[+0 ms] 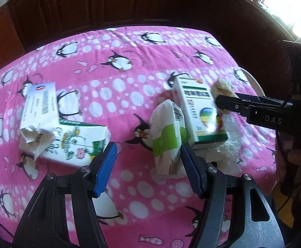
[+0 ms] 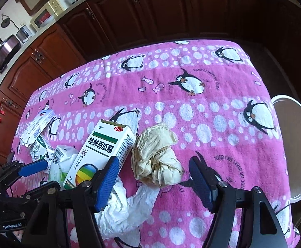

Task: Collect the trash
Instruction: 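Grasp the white-green tissue packet with the left tool while the right tool grasps the crumpled beige paper, then carry the tissue packet and beige paper over the white bucket with both tools, then open the right tool dropping the beige paper while the left tool releases the tissue packet, then move both open tools back over the table toward the remaining trash, then grasp the white medicine box with the left tool while the right tool grasps the white tissue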

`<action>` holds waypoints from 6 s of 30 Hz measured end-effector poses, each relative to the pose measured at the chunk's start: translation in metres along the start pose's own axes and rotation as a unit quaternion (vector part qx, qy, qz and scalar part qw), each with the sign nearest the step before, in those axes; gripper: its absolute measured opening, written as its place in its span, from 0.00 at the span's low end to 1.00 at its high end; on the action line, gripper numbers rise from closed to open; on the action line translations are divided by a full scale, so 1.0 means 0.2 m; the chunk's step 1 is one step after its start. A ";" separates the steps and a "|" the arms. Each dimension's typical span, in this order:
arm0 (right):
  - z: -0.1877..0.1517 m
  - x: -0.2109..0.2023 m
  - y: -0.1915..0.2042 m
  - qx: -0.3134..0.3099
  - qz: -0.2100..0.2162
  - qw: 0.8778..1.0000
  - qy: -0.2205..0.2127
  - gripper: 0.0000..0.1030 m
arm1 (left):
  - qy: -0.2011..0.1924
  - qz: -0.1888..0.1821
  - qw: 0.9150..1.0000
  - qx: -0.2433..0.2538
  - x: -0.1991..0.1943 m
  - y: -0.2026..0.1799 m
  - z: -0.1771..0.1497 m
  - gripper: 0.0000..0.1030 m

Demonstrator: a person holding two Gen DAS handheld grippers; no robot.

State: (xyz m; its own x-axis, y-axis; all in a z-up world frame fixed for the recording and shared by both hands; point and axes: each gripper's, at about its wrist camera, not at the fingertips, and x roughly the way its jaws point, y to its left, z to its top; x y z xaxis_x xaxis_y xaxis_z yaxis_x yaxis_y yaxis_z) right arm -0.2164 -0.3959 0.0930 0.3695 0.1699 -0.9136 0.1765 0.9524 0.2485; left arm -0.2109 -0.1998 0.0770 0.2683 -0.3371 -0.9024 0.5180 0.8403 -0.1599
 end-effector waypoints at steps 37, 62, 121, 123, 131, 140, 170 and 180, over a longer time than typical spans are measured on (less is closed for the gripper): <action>-0.04 -0.44 -0.09 0.002 0.045 0.995 -0.094 0.27 | -0.051 -0.071 0.996 0.035 -0.30 -0.24 0.14 0.09; -0.15 -0.75 -0.64 0.079 -0.031 0.986 -0.142 0.27 | -0.063 -0.090 0.985 0.136 -0.26 -0.89 0.42 0.09; -0.37 -0.48 -1.40 0.223 -0.125 0.965 -0.062 0.48 | 0.015 -0.139 0.976 0.167 0.52 -1.54 0.58 0.38; -0.37 -0.48 -1.39 0.223 -0.125 0.965 -0.062 0.49 | 0.013 -0.137 0.976 0.166 0.50 -1.53 0.58 0.38; -0.37 -0.53 -1.34 0.217 -0.126 0.965 -0.071 0.49 | -0.003 -0.123 0.979 0.164 0.38 -1.48 0.57 0.38; -0.32 -0.59 -1.19 0.199 -0.118 0.969 -0.083 0.49 | -0.027 -0.106 0.982 0.154 0.21 -1.36 0.55 0.48; -0.24 -0.37 -0.24 0.049 0.013 0.998 -0.028 0.61 | -0.023 -0.056 0.998 0.027 -0.19 -0.19 0.30 0.52; -0.27 -0.17 0.07 -0.021 0.044 0.998 0.026 0.61 | -0.026 -0.028 0.995 -0.092 -0.34 0.34 0.21 0.52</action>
State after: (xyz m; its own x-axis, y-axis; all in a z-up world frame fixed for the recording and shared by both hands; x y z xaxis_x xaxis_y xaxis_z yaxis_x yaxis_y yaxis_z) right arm -0.2751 -0.3754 0.1099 0.3345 0.2657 -0.9042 0.1055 0.9429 0.3161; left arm -0.1587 -0.1376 0.1436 0.2874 -0.4040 -0.8684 0.3770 0.8812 -0.2852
